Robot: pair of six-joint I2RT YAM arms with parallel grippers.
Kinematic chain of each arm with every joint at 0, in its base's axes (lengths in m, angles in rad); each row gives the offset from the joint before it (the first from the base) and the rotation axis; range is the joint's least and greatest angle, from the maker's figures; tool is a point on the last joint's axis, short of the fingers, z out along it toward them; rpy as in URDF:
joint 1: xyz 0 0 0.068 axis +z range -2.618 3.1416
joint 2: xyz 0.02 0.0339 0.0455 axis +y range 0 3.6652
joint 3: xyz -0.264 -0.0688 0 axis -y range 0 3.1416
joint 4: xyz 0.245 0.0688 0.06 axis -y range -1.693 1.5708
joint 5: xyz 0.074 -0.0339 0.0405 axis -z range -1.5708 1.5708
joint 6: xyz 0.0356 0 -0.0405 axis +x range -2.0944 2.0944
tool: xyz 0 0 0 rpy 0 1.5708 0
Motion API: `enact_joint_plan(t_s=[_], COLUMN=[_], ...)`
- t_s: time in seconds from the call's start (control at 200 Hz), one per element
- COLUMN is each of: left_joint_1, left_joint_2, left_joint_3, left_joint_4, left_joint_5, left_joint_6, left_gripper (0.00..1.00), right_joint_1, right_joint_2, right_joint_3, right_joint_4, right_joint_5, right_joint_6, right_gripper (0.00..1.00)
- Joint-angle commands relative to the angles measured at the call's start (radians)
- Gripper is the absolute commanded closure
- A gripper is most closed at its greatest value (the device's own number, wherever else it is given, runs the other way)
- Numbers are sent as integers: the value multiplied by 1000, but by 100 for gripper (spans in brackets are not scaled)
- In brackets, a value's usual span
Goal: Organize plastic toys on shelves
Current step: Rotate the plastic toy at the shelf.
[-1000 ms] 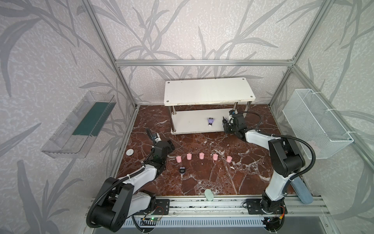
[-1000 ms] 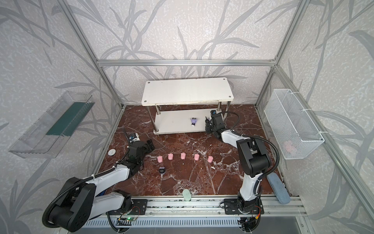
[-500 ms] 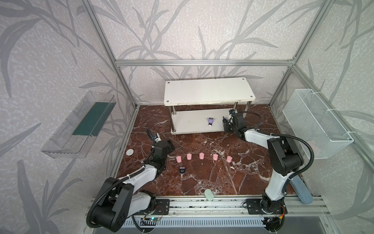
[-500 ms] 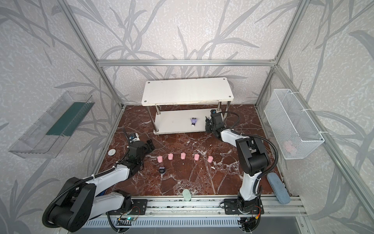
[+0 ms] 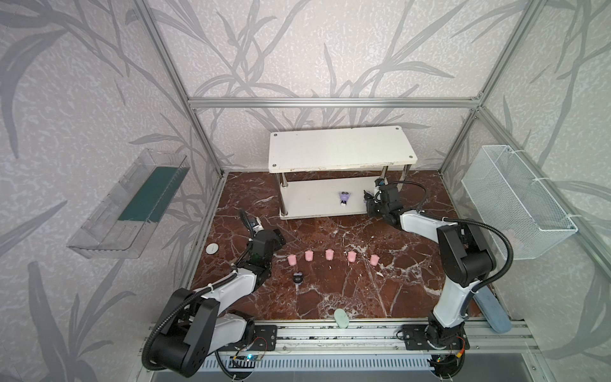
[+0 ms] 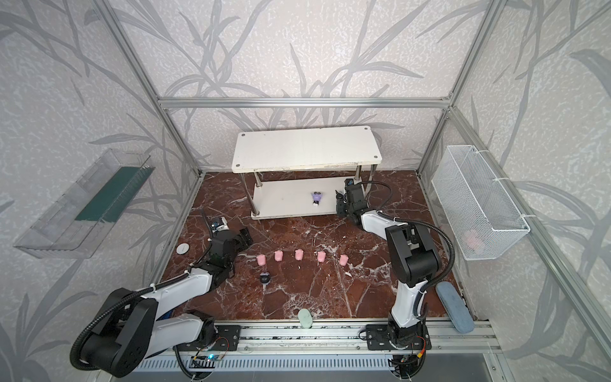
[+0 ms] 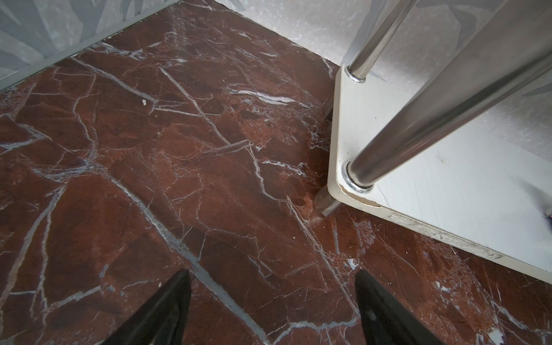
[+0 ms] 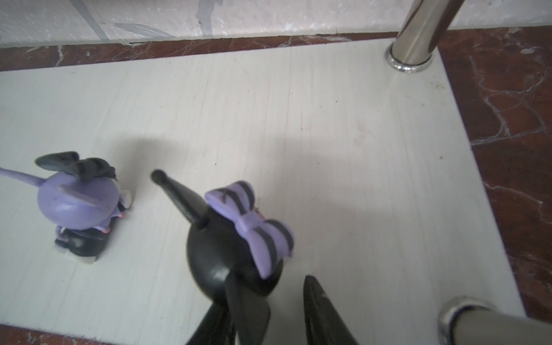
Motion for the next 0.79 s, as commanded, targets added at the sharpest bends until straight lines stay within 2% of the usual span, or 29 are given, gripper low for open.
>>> enact_joint_plan(t_s=[0.0, 0.38, 0.79], left_joint_1=[4, 5, 5], left_joint_2=[8, 6, -15], left_joint_3=[5, 1, 4], left_joint_4=[15, 17, -1], left_joint_5=[-12, -12, 0], left_joint_6=[-17, -19, -23], left_gripper=[16, 16, 16], right_joint_1=[-14, -17, -10], right_joint_2=[1, -20, -148], right_joint_3=[14, -10, -122], right_joint_4=[-5, 14, 50], right_joint_5=[23, -3, -104], right_joint_6=[-3, 7, 29], right_gripper=[62, 62, 62])
